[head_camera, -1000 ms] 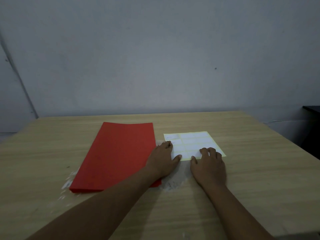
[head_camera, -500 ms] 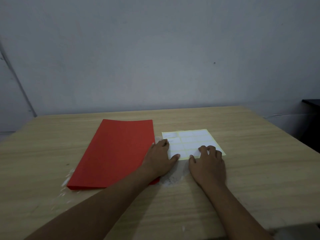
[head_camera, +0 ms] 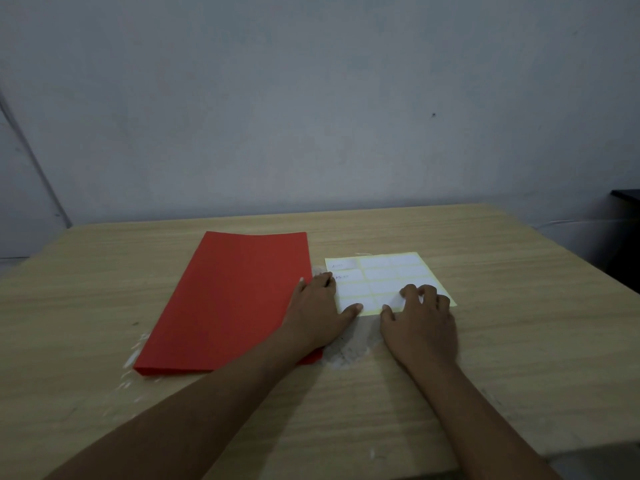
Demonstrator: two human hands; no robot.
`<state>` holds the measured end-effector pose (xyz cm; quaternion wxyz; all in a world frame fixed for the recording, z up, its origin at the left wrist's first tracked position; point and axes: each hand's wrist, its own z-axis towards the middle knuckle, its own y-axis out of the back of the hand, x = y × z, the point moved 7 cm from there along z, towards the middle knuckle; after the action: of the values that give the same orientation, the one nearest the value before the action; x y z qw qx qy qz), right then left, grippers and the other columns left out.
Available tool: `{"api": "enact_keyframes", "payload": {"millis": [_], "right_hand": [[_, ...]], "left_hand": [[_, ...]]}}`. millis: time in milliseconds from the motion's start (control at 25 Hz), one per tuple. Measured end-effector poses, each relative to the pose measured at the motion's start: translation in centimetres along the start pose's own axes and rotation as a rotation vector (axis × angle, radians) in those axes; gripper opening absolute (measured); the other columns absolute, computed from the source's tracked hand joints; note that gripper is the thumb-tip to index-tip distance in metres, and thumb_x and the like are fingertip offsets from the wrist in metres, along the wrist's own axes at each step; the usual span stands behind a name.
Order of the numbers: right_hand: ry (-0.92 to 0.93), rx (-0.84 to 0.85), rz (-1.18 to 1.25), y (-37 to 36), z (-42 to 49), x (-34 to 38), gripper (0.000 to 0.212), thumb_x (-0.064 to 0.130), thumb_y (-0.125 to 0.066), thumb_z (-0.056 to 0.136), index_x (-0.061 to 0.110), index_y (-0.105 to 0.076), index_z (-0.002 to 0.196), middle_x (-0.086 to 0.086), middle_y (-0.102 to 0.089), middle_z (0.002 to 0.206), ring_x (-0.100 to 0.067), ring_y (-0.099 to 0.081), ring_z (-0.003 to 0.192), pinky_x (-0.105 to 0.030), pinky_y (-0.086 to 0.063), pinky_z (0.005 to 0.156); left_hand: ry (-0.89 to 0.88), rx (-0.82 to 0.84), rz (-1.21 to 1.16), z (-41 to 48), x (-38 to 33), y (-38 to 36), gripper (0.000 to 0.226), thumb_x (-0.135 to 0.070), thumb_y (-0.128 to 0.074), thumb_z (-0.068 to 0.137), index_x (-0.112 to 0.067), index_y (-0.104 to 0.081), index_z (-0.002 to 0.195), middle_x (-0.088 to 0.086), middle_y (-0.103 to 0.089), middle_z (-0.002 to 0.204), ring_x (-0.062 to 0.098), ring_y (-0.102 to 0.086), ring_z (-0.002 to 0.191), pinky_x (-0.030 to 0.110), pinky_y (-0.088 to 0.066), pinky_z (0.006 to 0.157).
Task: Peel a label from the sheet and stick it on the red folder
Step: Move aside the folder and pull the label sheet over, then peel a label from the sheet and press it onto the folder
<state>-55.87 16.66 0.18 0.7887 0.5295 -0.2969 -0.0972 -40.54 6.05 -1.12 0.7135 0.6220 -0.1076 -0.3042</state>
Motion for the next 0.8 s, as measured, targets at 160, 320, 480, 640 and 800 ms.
{"api": "enact_keyframes", "payload": {"millis": [160, 320, 480, 640, 800], "right_hand": [[-0.043, 0.03, -0.06, 0.3, 0.8, 0.6, 0.052, 0.048, -0.053, 0.088, 0.021, -0.051, 0.133, -0.005, -0.048, 0.136, -0.028, -0.041, 0.129, -0.04, -0.041, 0.1], [0.028, 0.011, -0.115, 0.3, 2.0, 1.9, 0.047, 0.047, -0.056, 0.086, 0.023, -0.054, 0.126, -0.004, -0.052, 0.128, -0.028, -0.042, 0.124, -0.038, -0.04, 0.095], [0.111, -0.002, 0.019, -0.2, 4.3, 4.0, 0.034, 0.042, -0.062, 0.087, 0.027, -0.06, 0.117, 0.001, -0.059, 0.117, -0.024, -0.047, 0.116, -0.035, -0.041, 0.089], [0.116, 0.085, 0.118, -2.0, 6.6, 5.3, 0.036, 0.043, -0.062, 0.091, 0.028, -0.062, 0.124, 0.002, -0.061, 0.124, -0.023, -0.049, 0.12, -0.037, -0.044, 0.092], [0.019, 0.121, 0.099, -3.1, 7.4, 5.3, 0.037, 0.049, -0.06, 0.091, 0.036, -0.062, 0.126, 0.004, -0.054, 0.131, -0.025, -0.045, 0.126, -0.043, -0.04, 0.096]], "left_hand": [[-0.019, -0.056, 0.007, 0.5, 0.3, 0.9, 0.089, -0.077, -0.037, 0.083, -0.009, -0.054, 0.137, 0.002, -0.046, 0.152, 0.016, -0.037, 0.143, 0.049, -0.009, 0.122], [0.006, -0.159, -0.048, 1.4, 1.8, 2.3, 0.082, -0.079, -0.043, 0.08, -0.019, -0.058, 0.134, -0.005, -0.054, 0.145, 0.011, -0.043, 0.139, 0.05, -0.01, 0.121], [0.021, -0.077, 0.003, 3.5, 3.1, 2.4, 0.087, -0.083, -0.04, 0.077, -0.025, -0.049, 0.142, -0.009, -0.047, 0.15, 0.011, -0.035, 0.144, 0.052, -0.015, 0.116], [0.017, 0.005, 0.006, 4.7, 3.8, 1.6, 0.097, -0.087, -0.036, 0.075, -0.027, -0.035, 0.151, -0.008, -0.03, 0.161, 0.01, -0.024, 0.149, 0.051, -0.019, 0.115], [-0.007, 0.088, 0.018, 4.7, 4.0, 0.4, 0.106, -0.093, -0.028, 0.071, -0.028, -0.028, 0.153, -0.007, -0.021, 0.164, 0.011, -0.015, 0.152, 0.052, -0.018, 0.116]]}}
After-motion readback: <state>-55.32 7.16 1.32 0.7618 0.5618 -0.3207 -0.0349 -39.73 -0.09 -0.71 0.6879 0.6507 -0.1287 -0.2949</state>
